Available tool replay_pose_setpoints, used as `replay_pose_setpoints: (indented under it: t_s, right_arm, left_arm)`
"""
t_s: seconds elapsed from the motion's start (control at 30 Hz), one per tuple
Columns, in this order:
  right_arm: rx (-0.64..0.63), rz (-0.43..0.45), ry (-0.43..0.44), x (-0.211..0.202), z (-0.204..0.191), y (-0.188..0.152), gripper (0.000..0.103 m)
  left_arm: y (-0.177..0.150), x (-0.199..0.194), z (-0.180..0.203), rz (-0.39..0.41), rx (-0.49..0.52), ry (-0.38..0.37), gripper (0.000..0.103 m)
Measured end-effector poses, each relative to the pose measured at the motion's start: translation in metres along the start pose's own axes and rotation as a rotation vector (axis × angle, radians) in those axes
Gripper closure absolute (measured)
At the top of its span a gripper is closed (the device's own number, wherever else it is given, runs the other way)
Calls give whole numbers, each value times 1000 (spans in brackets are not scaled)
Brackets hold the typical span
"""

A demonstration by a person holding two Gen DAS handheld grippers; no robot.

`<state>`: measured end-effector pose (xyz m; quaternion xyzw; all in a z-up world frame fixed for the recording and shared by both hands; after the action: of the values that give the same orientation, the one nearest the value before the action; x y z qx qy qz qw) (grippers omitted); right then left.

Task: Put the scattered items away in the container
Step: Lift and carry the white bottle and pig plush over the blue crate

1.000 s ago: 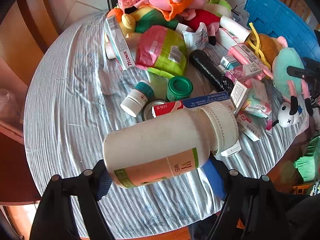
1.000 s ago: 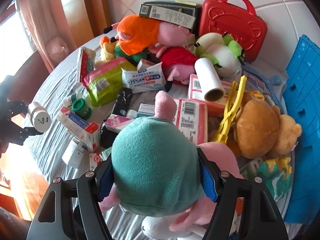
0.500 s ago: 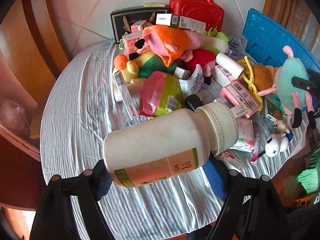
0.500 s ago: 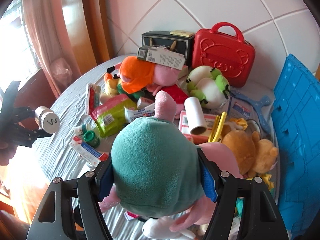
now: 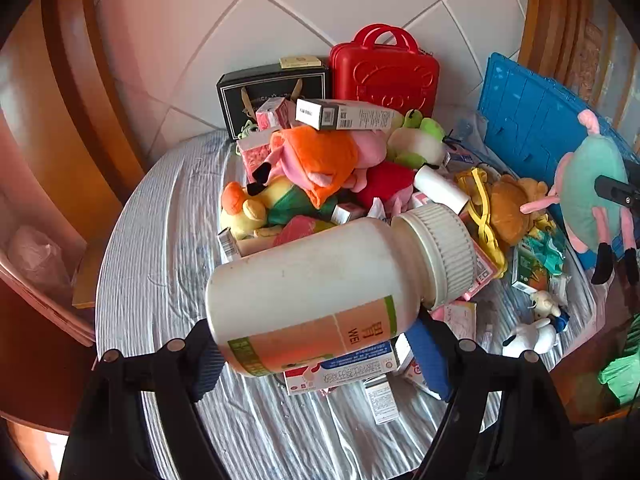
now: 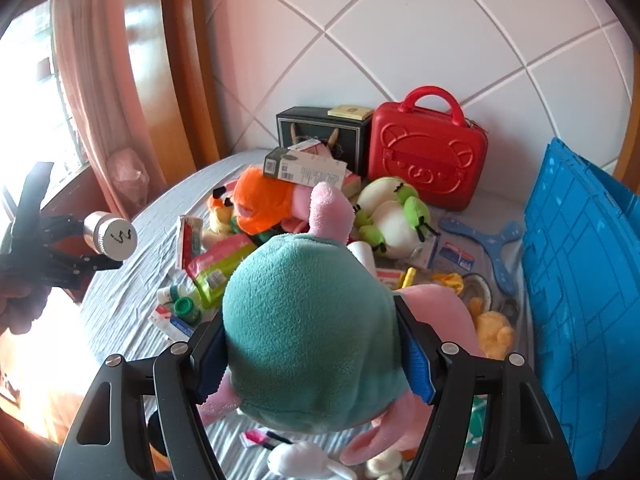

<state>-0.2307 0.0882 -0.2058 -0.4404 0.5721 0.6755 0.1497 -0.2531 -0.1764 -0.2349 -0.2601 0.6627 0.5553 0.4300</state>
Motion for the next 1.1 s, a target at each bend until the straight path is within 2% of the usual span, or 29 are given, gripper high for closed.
replay_pose_setpoints:
  t_s: [0.47,0.8,1.1]
  right_arm:
    - [-7,164,14,-82,71,39,31]
    - [-15,243,16,-122,126,51,31]
    - [43,287,17,-147,179,51,31]
  left_arm:
    - [80,-18,66,98,21,27,24]
    - [140,-23,134,162,44,2,24]
    - [185,-15,190,153,75,7,24]
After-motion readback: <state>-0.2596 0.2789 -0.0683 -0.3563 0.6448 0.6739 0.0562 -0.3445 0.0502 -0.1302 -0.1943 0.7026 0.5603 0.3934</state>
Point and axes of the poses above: each gripper's, at about its wrist camera, not at the fingertips, and x roughly the way its jaws point, z to its right, y to its top, the point moved 7 cm from there along x, roughly the way its jaws point, and after that the axes turned 7 degrees about -z, right-handed, at the moved point
